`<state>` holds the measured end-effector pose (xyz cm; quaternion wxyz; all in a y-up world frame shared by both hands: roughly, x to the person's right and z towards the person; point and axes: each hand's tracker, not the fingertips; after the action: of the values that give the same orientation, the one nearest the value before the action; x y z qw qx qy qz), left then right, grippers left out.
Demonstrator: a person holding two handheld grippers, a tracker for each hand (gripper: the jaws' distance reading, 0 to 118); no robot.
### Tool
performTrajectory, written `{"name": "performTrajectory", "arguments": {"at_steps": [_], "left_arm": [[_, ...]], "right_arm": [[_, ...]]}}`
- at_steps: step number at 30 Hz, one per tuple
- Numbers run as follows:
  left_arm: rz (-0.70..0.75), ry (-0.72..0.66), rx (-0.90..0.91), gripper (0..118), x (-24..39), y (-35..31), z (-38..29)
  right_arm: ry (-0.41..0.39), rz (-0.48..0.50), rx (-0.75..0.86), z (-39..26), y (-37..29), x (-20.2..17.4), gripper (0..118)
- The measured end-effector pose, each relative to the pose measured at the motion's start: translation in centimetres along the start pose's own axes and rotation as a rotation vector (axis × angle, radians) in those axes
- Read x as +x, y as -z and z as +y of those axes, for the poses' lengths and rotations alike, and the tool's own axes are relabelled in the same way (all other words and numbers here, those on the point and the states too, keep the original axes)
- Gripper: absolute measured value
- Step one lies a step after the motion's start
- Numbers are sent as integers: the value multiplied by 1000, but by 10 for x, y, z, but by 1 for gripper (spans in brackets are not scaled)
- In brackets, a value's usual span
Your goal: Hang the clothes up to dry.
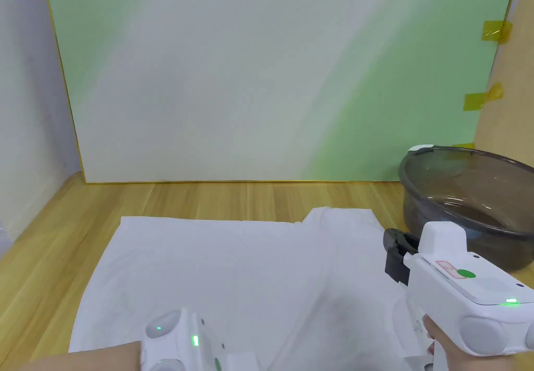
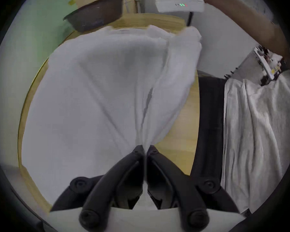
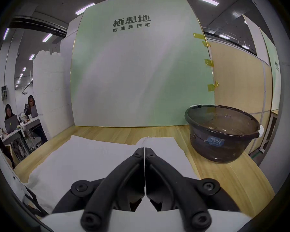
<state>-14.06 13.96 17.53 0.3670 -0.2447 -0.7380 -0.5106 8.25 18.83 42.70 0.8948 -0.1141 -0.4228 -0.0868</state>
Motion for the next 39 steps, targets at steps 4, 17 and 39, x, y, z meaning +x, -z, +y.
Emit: {"name": "performTrajectory", "arguments": {"at_steps": [4,17,39], "left_arm": [[69,-169,-23,5,-26,-20,-37],[381,-569,-61,5,-143,-56,-95],[727,-768,68,5,-339,-30,16]], "right_arm": [[-2,7,0,0,8,0,0],[-102,27,-9,2,31,-33,0],[-136,30,-73,-3,86,-67,0]]}}
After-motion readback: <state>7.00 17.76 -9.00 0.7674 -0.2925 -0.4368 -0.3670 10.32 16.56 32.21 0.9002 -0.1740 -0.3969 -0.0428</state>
